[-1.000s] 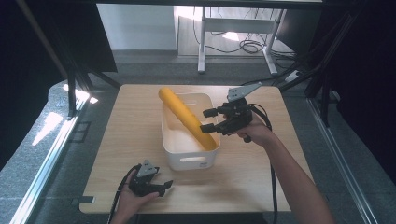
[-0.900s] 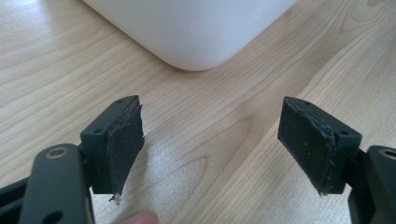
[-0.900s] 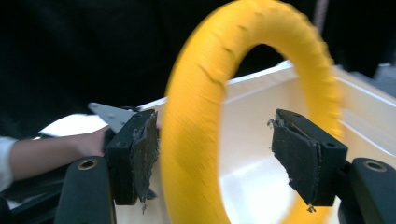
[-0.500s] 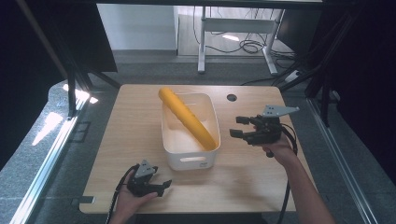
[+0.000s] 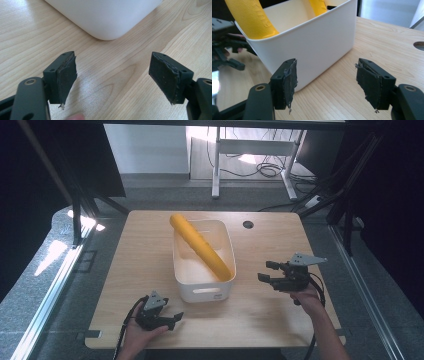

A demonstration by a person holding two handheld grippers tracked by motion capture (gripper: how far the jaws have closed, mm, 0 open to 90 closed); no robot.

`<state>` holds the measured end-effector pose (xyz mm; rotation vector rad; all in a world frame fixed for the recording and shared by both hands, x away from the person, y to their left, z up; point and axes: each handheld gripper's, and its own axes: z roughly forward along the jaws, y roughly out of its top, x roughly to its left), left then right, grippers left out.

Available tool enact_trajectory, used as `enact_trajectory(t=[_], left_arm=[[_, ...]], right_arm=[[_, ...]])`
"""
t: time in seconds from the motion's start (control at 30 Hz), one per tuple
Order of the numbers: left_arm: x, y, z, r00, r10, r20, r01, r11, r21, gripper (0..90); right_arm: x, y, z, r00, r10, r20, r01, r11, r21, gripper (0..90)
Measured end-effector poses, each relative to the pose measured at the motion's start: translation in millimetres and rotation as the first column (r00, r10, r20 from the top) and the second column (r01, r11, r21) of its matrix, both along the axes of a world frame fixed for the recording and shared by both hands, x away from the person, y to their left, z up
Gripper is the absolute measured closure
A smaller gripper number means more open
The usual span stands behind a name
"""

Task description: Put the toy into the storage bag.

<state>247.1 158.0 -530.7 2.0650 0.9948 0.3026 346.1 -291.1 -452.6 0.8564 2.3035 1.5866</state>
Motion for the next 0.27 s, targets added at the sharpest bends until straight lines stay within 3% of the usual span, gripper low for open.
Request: enact_trajectory(t=[0.27], left_arm=[[0.3,0.0,-1.0,1.0000,-0.004,0.001,0.004,1.0000,0.003,22.4]], right_arm=[[-3.2,1.2,-5.0,0.9997,-0.024,0.005,0.024,1.000,-0.007,32.1]])
